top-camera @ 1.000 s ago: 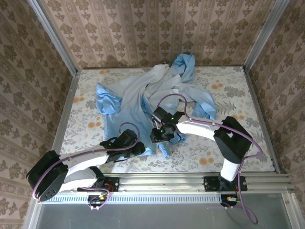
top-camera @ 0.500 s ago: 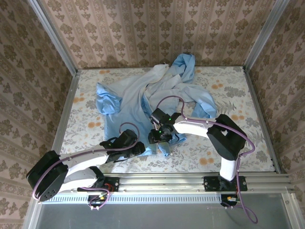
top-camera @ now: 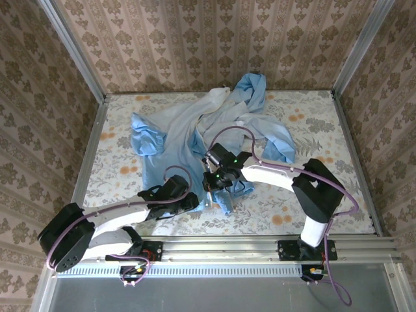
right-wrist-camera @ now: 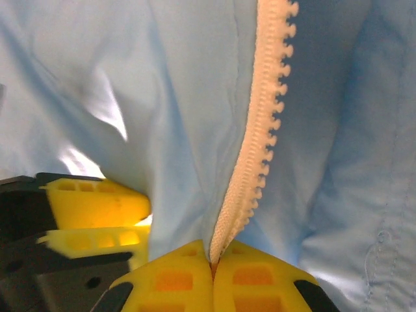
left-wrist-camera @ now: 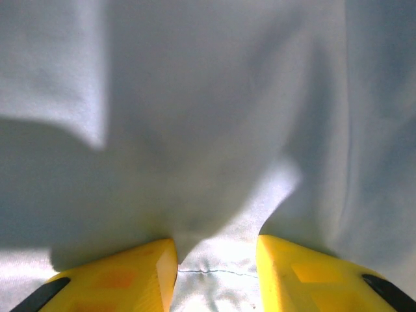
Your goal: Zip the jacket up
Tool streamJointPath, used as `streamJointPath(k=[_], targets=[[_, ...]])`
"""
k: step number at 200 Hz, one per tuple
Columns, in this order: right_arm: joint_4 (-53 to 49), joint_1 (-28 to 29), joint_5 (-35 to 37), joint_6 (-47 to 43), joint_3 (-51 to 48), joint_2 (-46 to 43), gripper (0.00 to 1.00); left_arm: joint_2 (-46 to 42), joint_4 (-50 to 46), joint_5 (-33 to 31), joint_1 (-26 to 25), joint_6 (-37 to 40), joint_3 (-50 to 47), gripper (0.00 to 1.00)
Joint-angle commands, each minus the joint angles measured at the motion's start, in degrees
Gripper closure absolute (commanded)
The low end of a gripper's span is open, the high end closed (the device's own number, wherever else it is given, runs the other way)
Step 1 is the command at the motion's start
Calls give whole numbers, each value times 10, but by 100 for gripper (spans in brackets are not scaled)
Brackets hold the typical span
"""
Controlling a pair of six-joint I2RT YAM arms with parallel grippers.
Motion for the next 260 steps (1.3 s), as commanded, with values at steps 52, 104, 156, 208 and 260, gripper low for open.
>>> streamJointPath(k=[52,104,156,208,260], targets=[[8,-18,-19,-24,9,-32,100,-97,-148,6,22,52,13,55],[10,-40,-37,-44,14,-42,100,-213,-161,38,45,69,11,49],[8,-60,-58,-67,23,-45,100,-242,-83,90,53,70,-4,48],[25,-75,-87,-83,17,-48,100,-189,71,161,54,61,-21,49],[37,-88,-115,-81,14,-43,100,-165,161,187,60,38,-48,49]])
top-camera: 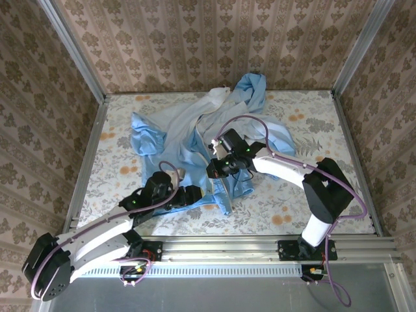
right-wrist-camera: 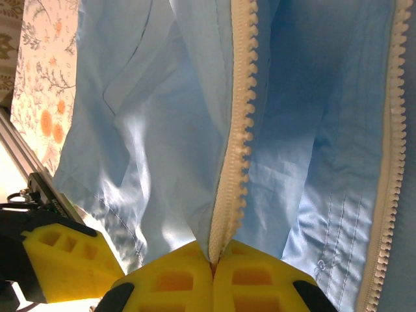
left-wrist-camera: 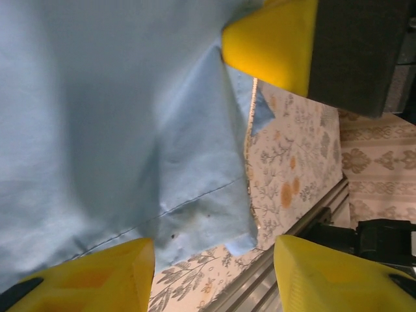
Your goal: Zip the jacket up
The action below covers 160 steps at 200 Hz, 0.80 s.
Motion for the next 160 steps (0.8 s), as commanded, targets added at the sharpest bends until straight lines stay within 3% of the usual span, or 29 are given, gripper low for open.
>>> streamJointPath(k=[1,81,160], targets=[[12,-5,-27,-12,9,-14,100,5,62,24,8,-13,-13,49],[40,-4,-72,15,6,2,100,20,96,35,26,-31,-20,50],[47,6,-74,25,8,15,100,53,128,41,45,-37,-22,56]])
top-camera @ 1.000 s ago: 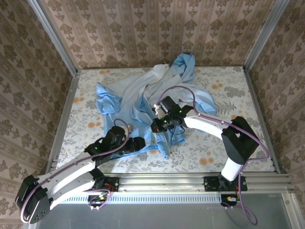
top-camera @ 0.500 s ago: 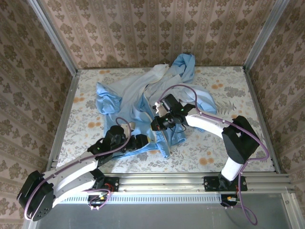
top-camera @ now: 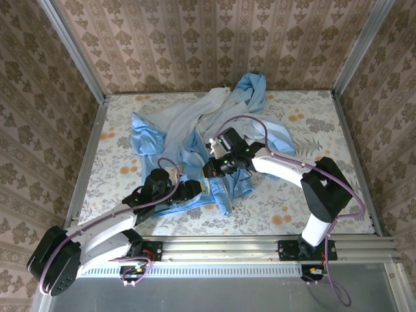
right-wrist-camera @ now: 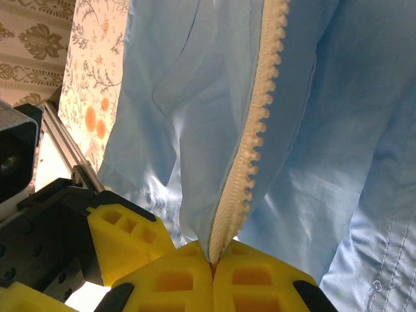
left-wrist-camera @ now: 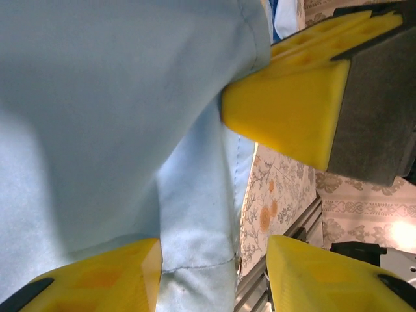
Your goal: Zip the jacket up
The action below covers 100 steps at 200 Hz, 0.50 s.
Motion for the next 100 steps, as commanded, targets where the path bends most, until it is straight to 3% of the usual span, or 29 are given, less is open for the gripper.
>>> streamJointPath(k=[1,29,100], targets=[[10,5,-14,5,8,7,100,3,25,11,7,-6,-6,56],[10,5,-13,6,9,9,100,9,31,15,8,-7,-6,61],[16,6,5,18,7,15,100,22,63,30,2,-31,-19,59]])
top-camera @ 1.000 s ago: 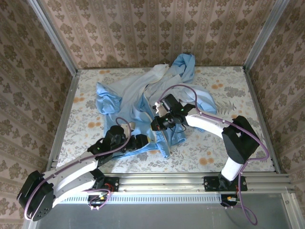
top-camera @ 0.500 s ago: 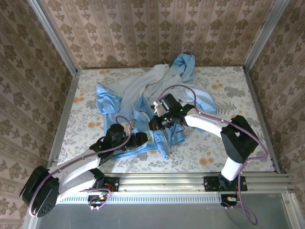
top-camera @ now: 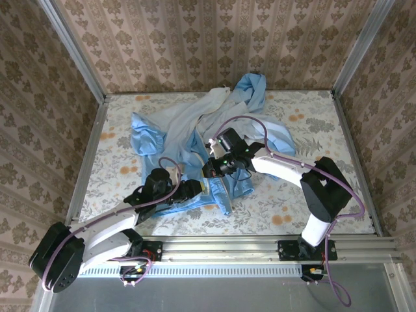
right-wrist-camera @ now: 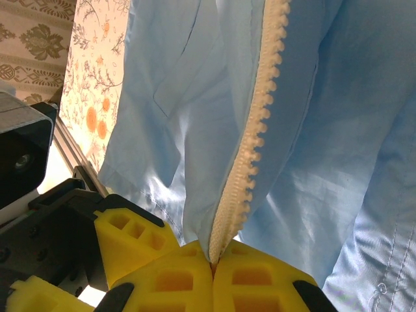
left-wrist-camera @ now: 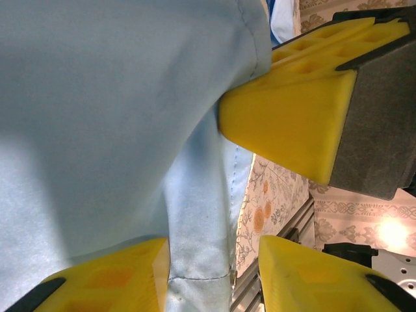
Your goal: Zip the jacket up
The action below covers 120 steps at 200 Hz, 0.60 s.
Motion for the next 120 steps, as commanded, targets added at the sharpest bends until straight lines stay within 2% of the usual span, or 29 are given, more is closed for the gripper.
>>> streamJointPath(k=[1,66,120], targets=[[11,3,5,12,8,13,100,1,26,14,-2,-15,-13,59],[18,3,4,17,8,19,100,14,42,18,-14,-22,-16,61],[18,3,4,19,6,19,100,15,43,19,-16,-22,-19,71]])
